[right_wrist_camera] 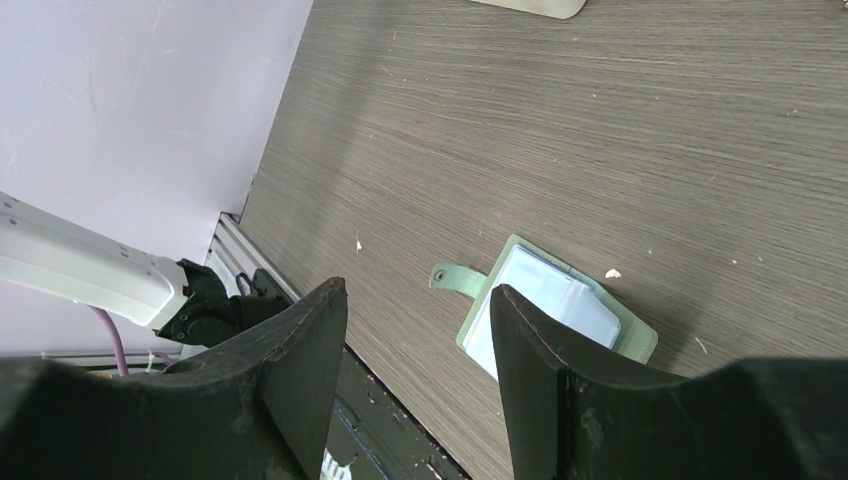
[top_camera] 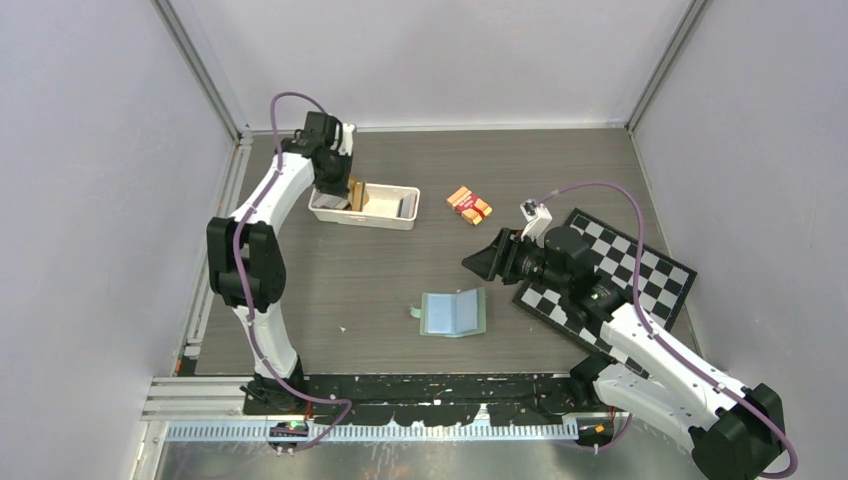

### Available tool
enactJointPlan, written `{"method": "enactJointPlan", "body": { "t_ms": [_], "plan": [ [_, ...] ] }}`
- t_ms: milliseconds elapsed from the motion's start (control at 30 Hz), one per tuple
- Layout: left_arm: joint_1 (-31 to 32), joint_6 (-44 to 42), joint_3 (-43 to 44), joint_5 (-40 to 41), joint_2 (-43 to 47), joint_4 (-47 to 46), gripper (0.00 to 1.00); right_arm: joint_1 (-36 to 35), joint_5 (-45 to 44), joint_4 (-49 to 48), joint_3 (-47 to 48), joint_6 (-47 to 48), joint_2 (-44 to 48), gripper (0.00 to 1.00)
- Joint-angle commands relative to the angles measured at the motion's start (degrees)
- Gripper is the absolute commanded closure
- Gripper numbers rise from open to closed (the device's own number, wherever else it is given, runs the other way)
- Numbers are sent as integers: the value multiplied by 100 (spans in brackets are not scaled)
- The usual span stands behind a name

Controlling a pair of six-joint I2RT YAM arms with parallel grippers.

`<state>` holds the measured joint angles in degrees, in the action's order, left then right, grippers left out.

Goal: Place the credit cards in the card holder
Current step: Pick up the credit card from the storage box, then insert the credit card into the card holder.

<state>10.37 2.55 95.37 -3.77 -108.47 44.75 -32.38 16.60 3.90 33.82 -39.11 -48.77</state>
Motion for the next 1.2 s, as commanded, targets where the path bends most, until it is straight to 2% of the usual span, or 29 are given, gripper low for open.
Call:
{"method": "enactJointPlan", "body": {
  "t_ms": [0,67,233,300,600,833,1167],
  "plan": [
    [-53,32,152,-269,88,-296,100,20,-17,-238,30,40,30,40],
    [-52,57,127,-307,136,-317,100,14,-25,-224,21,40,42,41],
    [-52,79,-327,631,755,-696,100,21,-52,-208,26,49,80,41],
    [-51,46,-531,746,1047,-852,100,15,-52,-206,36,54,56,41],
    [-40,79,-606,405,1724,-622,100,25,-118,27,267,323,-113,40],
    [383,16,-971,-940,2344,-527,100,143,-57,555,769,871,-176,39],
    [1597,-464,-1752,-3140,2941,-444,100,456,1472,1227,1711,1613,-528,36]
  ]
}}
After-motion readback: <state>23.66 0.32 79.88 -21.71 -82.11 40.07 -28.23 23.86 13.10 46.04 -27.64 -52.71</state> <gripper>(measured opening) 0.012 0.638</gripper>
